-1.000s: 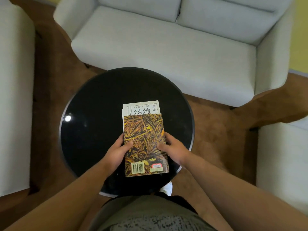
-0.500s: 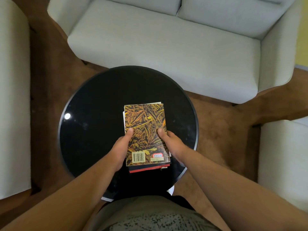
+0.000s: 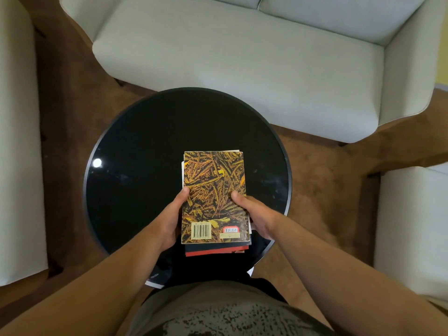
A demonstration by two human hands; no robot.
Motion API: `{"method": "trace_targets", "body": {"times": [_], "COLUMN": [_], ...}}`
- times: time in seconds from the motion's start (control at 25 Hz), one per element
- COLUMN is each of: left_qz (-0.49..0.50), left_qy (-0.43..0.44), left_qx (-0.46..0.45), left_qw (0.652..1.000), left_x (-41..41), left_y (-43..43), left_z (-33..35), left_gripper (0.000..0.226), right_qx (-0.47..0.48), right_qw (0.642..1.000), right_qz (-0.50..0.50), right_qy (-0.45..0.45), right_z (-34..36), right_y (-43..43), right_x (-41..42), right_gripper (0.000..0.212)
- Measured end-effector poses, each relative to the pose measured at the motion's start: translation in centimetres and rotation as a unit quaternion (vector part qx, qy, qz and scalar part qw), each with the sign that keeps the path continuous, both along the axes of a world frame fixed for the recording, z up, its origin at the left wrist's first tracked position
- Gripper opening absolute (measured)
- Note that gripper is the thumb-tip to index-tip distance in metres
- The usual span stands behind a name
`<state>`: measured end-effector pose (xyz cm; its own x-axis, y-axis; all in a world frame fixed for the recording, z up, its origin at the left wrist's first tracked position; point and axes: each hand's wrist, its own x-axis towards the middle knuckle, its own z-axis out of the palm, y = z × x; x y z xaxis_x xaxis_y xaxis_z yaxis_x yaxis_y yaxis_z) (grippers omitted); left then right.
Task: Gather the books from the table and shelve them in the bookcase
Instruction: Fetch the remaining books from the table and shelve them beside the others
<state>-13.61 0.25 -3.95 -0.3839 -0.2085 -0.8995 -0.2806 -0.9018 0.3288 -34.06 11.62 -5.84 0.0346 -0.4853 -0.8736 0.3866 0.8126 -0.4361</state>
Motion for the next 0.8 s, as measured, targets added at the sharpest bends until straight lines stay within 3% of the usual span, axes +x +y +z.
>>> {"method": "trace_targets", "body": {"times": [0.36, 0.56, 0.8], "left_qz": [-0.05, -0.043, 0.01], "left_qy": [-0.028, -0.018, -0.025], "left_qx": [-0.024, -0.001, 0.005], "left_qw": [0.998, 0.999, 1.0], "left_x": [1.4, 1.7, 0.8], "left_y": [3.9, 7.3, 11.8], "left_z": [0.6, 0.6, 2.2], "left_gripper": [0.074, 0.089, 0.061], "right_qx": [0.013, 0.011, -0.034], "right_qw": [0.997, 0.99, 0.99], "right_qz": [-0.076, -0.124, -0.136], "right_qy": [-0.013, -0.063, -0.027], "right_z": [0.6, 1.1, 2.8], "right_y": [5.1, 8.5, 11.2], "right_x": [2.2, 2.9, 2.4], "right_gripper": [0.116, 0.09, 0.069]}}
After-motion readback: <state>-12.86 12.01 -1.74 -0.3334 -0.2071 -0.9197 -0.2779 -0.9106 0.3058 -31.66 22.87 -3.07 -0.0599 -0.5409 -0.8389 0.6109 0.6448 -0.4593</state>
